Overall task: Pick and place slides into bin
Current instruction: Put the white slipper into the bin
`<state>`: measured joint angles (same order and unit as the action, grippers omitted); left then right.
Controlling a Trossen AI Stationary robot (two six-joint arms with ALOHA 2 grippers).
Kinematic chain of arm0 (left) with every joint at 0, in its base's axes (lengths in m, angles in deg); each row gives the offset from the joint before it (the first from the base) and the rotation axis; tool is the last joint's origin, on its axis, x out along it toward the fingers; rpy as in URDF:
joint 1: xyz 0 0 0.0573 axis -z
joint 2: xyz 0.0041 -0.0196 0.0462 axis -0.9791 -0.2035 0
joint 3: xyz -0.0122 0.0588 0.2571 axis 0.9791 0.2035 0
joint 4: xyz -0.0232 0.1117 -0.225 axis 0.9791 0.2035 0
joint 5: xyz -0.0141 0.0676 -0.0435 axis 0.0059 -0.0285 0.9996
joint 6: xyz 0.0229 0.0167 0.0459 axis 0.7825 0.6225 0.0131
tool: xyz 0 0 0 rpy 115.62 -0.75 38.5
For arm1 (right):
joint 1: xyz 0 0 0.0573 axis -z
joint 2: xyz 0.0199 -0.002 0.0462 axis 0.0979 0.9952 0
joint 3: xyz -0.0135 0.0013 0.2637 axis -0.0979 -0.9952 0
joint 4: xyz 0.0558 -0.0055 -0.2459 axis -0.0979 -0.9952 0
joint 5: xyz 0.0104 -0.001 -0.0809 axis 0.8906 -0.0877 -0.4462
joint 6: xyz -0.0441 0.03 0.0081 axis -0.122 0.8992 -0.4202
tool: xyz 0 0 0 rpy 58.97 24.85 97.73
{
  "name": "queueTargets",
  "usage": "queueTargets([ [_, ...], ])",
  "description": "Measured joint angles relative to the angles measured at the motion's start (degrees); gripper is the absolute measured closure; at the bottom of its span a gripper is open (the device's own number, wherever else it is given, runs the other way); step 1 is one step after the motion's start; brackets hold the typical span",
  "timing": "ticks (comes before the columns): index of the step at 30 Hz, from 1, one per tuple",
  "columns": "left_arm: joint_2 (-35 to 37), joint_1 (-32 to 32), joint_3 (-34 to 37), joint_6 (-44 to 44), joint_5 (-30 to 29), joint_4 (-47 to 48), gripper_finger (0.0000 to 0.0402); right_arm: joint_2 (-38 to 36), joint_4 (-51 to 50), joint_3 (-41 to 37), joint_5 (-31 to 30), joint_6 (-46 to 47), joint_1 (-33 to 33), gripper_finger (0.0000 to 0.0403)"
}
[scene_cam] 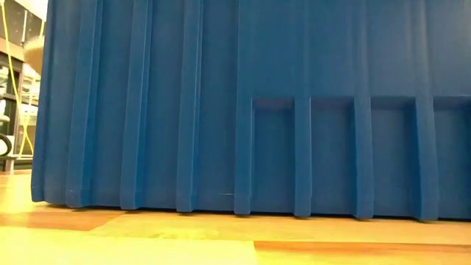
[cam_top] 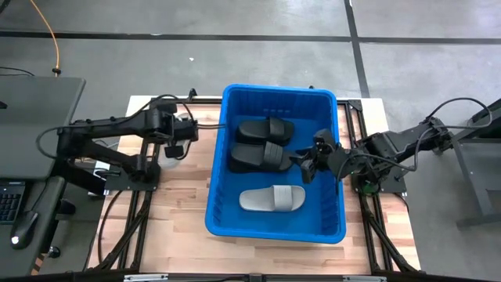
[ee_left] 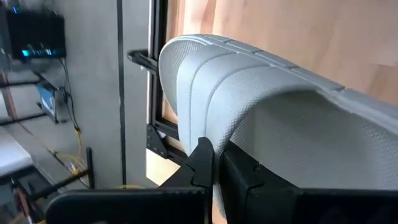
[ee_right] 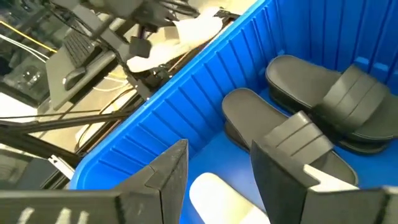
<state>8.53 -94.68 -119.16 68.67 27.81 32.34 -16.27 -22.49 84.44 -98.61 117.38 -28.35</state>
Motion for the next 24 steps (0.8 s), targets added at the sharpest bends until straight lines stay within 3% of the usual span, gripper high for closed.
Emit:
queueTargets([
  [4, 0.0, 5.3, -6.9, -2.5, -0.5, 6.7, 0.0402, 0.0, 2.2, 0.0, 1.0, -0.3, 0.8, 0.0238],
  [15, 1.0, 16.8, -18.2, -7.2, 0.9, 6.3, 0.0401, 0.0, 15.2, 0.0, 7.3, -1.9, 4.1, 0.0237],
  [19, 0.8, 21.8, -19.9, -9.7, -0.8, 6.3, 0.0401, 0.0, 18.6, 0.0, 13.9, -1.1, 6.8, 0.0221],
  [24, 0.8, 26.9, -21.5, -12.4, -1.9, 6.2, 0.0401, 0.0, 21.1, 0.0, 25.0, 2.7, 11.5, 0.0171],
])
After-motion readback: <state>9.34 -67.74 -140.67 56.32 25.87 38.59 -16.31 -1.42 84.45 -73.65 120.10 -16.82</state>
